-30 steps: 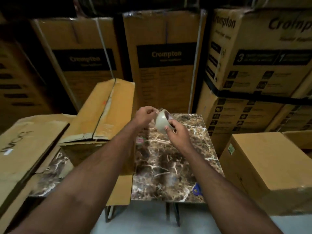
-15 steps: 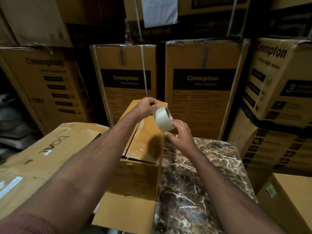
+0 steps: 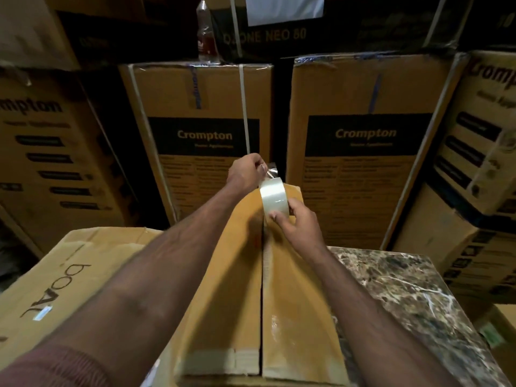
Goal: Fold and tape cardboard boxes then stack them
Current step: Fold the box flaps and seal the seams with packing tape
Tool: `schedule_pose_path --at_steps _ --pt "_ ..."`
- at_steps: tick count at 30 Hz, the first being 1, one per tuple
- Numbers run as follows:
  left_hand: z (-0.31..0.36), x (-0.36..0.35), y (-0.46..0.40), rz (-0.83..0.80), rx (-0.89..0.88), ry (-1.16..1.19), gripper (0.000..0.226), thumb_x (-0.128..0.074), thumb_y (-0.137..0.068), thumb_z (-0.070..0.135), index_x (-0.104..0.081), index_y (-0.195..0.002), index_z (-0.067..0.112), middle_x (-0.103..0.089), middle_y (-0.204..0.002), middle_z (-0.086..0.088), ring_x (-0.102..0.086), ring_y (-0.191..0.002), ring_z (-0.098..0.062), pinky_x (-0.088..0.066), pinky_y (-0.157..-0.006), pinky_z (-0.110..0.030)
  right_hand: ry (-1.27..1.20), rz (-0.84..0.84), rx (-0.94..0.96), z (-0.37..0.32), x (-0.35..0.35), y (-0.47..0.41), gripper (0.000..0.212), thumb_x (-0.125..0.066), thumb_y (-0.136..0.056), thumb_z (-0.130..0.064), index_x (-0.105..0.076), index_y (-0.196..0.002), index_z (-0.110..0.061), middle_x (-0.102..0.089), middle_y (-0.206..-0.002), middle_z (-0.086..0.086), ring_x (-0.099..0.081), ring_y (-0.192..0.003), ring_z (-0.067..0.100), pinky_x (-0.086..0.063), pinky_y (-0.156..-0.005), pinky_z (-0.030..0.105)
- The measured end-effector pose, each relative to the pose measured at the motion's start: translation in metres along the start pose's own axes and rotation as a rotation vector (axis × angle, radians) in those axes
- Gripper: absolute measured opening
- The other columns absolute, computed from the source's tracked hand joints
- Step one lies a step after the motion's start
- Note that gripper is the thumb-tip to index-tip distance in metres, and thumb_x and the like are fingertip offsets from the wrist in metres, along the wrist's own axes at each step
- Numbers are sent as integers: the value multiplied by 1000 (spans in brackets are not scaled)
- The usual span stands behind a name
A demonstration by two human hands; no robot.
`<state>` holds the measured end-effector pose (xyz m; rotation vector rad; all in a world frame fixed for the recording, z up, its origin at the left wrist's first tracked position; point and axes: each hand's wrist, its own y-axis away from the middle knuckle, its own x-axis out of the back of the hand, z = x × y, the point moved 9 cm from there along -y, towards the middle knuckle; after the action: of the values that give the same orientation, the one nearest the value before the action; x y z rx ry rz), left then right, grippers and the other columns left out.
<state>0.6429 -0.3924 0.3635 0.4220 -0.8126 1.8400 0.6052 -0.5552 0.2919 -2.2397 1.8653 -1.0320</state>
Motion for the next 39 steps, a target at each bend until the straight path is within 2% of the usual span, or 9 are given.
schedule_pose_path --at_steps 3,5,10,14,20,26,30,35,39 --pt "-24 0 -40 51 4 89 15 -53 -103 24 -65 -102 15 -65 -93 -1 -62 -84 -14 -50 -68 -29 -124 69 -60 0 -16 -27 17 -67 -96 -25 -65 -111 -17 -69 -98 -9 -65 -92 6 -53 -72 26" --pt "-41 -7 -66 28 30 174 14 -53 -102 21 -65 -97 16 -66 -94 -2 -64 -87 -17 -53 -73 -34 -166 65 -92 3 -28 -43 22 -69 -94 -20 -64 -115 -18 -69 -101 -10 -65 -94 4 -54 -74 21" --pt "-94 -59 -88 -217 137 361 15 -52 -102 15 -64 -97 8 -65 -93 -11 -61 -83 -23 -53 -74 -38 -131 -43 -227 44 -52 -38 35 -74 -88 -13 -62 -119 -27 -69 -105 -14 -64 -98 2 -54 -83 25" --pt "-98 -78 -99 -301 153 450 15 -52 -103 15 -63 -94 12 -62 -87 -6 -60 -79 -20 -54 -73 -36 -6 -67 -328 72 -54 -42 36 -77 -86 -16 -64 -119 -22 -66 -102 -18 -62 -98 4 -53 -89 34" --pt "-91 -96 -110 -312 42 355 16 -53 -102 19 -64 -92 15 -65 -88 1 -60 -84 -16 -52 -78 -38 32 -25 -250 66 -56 -58 32 -72 -90 -22 -61 -120 -23 -67 -103 -14 -63 -95 5 -51 -79 28" --pt "-136 -119 -129 -347 139 363 14 -53 -102 16 -65 -98 11 -66 -97 -4 -58 -89 -18 -48 -81 -35 57 -34 -305 90 -71 -75 41 -74 -89 -19 -59 -128 -18 -65 -113 -6 -61 -100 11 -44 -72 20" --pt "-139 -125 -141 -412 125 343 13 -53 -102 15 -63 -94 13 -64 -96 -4 -58 -85 -15 -49 -75 -31 78 -47 -319 95 -77 -86 41 -71 -92 -21 -56 -130 -21 -66 -110 -8 -61 -99 10 -49 -77 27" --pt "-154 -127 -153 -436 288 488 20 -48 -101 1 -57 -86 12 -59 -79 -4 -56 -65 -13 -45 -42 -15 -116 -35 -240 80 -87 -110 35 -68 -94 -20 -53 -124 -30 -65 -109 -10 -63 -100 6 -53 -84 31" --pt "-162 -132 -167 -443 229 418 24 -50 -99 0 -58 -80 14 -62 -85 -6 -60 -72 -18 -49 -54 -23 -111 -24 -211 82 -103 -118 33 -68 -95 -21 -52 -124 -23 -65 -106 -4 -64 -97 14 -56 -81 42"
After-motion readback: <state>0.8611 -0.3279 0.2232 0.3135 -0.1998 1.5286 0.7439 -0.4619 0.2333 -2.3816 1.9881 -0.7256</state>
